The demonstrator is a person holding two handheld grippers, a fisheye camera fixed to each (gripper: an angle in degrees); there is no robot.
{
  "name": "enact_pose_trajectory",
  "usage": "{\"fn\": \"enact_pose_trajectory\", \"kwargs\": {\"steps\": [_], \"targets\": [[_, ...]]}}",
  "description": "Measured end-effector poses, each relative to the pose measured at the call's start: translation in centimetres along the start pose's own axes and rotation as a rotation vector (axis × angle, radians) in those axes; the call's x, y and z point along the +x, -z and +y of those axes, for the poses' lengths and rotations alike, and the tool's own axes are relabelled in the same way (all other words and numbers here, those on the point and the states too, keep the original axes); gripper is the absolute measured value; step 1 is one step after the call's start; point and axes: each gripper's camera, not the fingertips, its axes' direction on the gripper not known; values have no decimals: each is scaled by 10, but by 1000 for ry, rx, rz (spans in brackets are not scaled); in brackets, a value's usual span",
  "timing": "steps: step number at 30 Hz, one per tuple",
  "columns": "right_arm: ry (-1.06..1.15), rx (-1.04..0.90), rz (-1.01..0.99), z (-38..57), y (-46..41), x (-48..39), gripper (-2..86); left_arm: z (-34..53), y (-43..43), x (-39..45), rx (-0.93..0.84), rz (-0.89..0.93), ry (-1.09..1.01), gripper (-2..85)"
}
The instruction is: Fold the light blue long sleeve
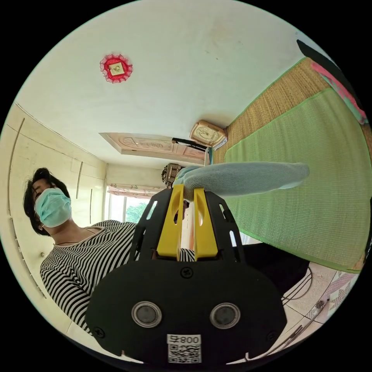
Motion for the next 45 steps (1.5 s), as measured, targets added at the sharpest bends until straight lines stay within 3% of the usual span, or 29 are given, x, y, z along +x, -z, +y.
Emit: {"fn": "enact_pose_trajectory", "kwargs": {"steps": [6, 11, 16, 21, 27, 32, 37, 39, 42, 45], "targets": [[19, 99, 2, 42, 109, -33, 15, 4, -115, 41, -114, -17, -11, 38], [52, 112, -29, 35, 201, -36, 11, 4, -214, 65, -110, -64, -52, 39], [159, 35, -46, -34, 296, -55, 10, -17, -339, 117, -23, -126, -197, 42], [388, 18, 3, -133, 396, -147, 12, -58, -454, 196, 16, -88, -392, 43], [555, 66, 91, -185, 491, -228, 16, -84, -574, 264, -7, -81, -590, 43], [417, 62, 195, -197, 545, -183, 22, -88, -644, 209, -43, -196, -451, 41], [57, 16, 365, -201, 571, -67, 26, -81, -692, 68, -92, -426, -15, 48], [-108, -50, 427, -195, 575, -19, 28, -72, -700, 39, -65, -430, 78, 51], [-87, 25, 315, -184, 601, -17, 32, -62, -717, 33, -25, -282, 74, 55], [-7, 23, 413, -183, 617, -48, 29, -57, -730, 51, -56, -348, 35, 57]]}}
